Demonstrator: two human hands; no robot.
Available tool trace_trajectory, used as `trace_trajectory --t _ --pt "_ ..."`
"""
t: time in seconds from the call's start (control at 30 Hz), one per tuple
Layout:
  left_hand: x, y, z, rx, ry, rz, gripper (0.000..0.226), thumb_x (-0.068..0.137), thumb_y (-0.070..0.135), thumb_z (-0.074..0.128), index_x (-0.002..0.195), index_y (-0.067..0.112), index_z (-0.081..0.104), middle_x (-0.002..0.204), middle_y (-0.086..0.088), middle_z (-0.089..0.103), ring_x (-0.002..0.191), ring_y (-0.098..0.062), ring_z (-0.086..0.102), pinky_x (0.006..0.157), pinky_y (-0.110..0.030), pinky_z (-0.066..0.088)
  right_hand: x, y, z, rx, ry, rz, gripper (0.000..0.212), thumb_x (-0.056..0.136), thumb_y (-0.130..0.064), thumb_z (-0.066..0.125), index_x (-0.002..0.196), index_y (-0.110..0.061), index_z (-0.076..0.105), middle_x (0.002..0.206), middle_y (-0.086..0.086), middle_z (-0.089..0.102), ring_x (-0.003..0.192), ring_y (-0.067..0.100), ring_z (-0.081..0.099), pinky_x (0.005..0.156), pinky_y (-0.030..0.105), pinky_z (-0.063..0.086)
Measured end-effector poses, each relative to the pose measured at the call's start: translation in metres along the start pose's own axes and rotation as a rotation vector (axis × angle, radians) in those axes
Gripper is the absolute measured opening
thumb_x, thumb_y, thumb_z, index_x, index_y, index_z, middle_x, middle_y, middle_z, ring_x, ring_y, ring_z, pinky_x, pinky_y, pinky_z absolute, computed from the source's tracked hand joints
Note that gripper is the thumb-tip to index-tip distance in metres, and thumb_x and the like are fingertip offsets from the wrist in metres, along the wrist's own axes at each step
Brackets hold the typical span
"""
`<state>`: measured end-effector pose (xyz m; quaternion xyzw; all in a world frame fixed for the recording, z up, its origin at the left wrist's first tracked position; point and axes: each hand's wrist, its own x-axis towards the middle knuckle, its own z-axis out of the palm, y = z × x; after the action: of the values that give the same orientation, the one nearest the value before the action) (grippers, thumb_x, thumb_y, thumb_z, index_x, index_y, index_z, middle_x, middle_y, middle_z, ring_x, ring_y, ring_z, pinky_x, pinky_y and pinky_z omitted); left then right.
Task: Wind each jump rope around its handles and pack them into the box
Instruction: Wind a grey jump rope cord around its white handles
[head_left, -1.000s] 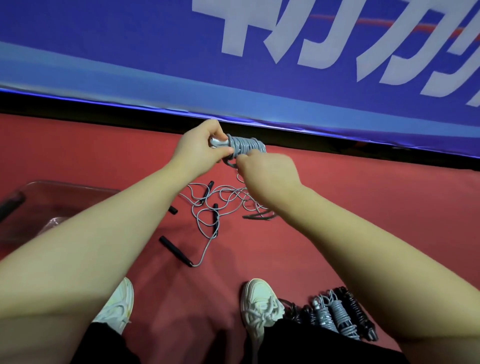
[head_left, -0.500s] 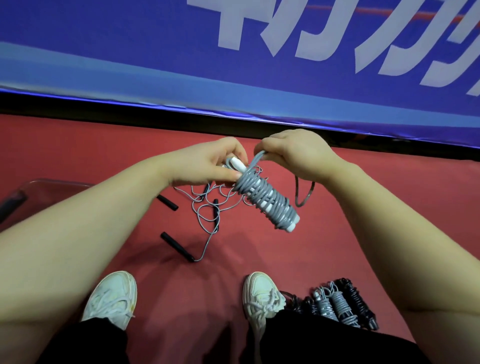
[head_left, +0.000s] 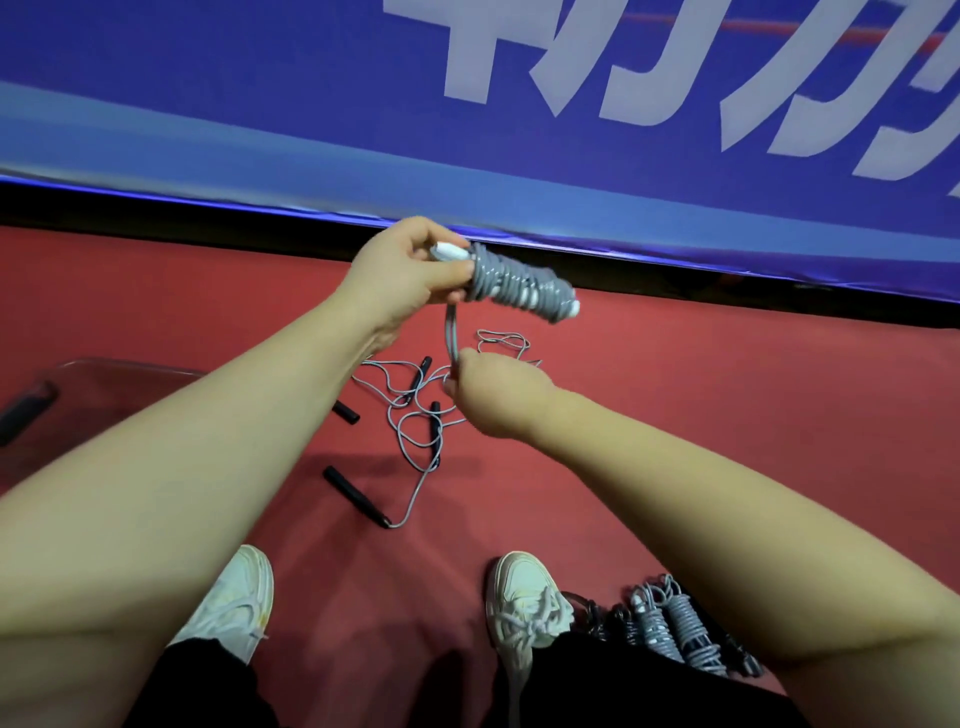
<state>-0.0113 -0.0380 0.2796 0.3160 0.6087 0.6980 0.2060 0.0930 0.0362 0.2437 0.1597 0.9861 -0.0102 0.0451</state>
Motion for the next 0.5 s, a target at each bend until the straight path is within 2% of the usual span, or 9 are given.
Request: trace_trajectory --t 0.07,0.13,0.23,0.27,0.33,0.4,0.5 --pt "0.001 -0.011 -0.01 0.125 0.024 -0.009 0.024 0.081 -0.01 0.064 0.081 0.013 0.059 0.076 -0.008 0.06 0.054 -0.009 0.058 0.056 -0.018 0.053 -0.016 -0.006 -0.011 -0.269 0.069 -0.043 0.022 0.096 -0.008 0.038 0.114 -0.005 0.049 0.112 0.01 0.063 0.101 0.031 0.061 0.057 0.028 0.031" --pt "-0.001 -0.018 -0.015 0.289 0.007 0.014 0.026 0.078 -0.008 0.068 0.08 0.018 0.061 0.077 -0.004 0.062 0.051 -0.002 0.056 0.058 -0.018 0.052 -0.028 -0.01 -0.029 -0.442 0.191 -0.162 0.025 0.095 -0.007 0.036 0.113 -0.008 0.053 0.108 0.007 0.064 0.097 0.029 0.062 0.049 0.026 0.021" --pt "-0.008 -0.015 -0.007 0.471 -0.062 0.079 0.031 0.076 -0.007 0.063 0.082 0.024 0.065 0.074 0.005 0.064 0.052 0.002 0.051 0.053 -0.015 0.044 -0.025 -0.008 -0.056 -0.501 0.378 -0.342 0.027 0.1 -0.021 0.036 0.116 -0.018 0.057 0.106 0.004 0.065 0.096 0.028 0.059 0.056 0.028 0.024" --pt "-0.01 -0.011 -0.003 0.49 -0.083 0.099 0.034 0.076 -0.009 0.058 0.083 0.024 0.066 0.072 0.005 0.063 0.052 0.001 0.05 0.051 -0.014 0.041 -0.023 -0.003 -0.064 -0.453 0.401 -0.344 0.027 0.1 -0.029 0.038 0.116 -0.021 0.059 0.106 0.003 0.064 0.099 0.028 0.057 0.061 0.029 0.028" --pt "-0.012 -0.005 -0.001 0.445 -0.111 0.126 0.035 0.077 -0.01 0.057 0.085 0.022 0.067 0.073 0.001 0.065 0.06 -0.007 0.056 0.055 -0.018 0.045 -0.023 0.01 -0.074 -0.202 0.388 -0.269 0.031 0.097 -0.041 0.043 0.112 -0.022 0.063 0.101 0.002 0.06 0.1 0.026 0.055 0.069 0.031 0.035" --pt "-0.012 0.001 -0.002 0.339 -0.152 0.129 0.028 0.079 -0.006 0.063 0.091 0.018 0.069 0.081 -0.001 0.066 0.068 -0.009 0.058 0.062 -0.019 0.047 -0.023 0.028 -0.073 0.149 0.415 -0.186 0.028 0.095 -0.038 0.048 0.105 -0.019 0.066 0.097 -0.001 0.054 0.101 0.02 0.053 0.076 0.033 0.04" --pt "-0.014 0.005 -0.004 0.28 -0.215 0.109 0.028 0.086 0.001 0.063 0.111 0.013 0.066 0.1 0.0 0.066 0.079 0.0 0.061 0.068 -0.011 0.048 -0.021 0.043 -0.061 0.508 0.428 -0.105 0.019 0.096 -0.026 0.05 0.096 -0.016 0.066 0.106 -0.003 0.054 0.111 0.01 0.048 0.086 0.021 0.035"
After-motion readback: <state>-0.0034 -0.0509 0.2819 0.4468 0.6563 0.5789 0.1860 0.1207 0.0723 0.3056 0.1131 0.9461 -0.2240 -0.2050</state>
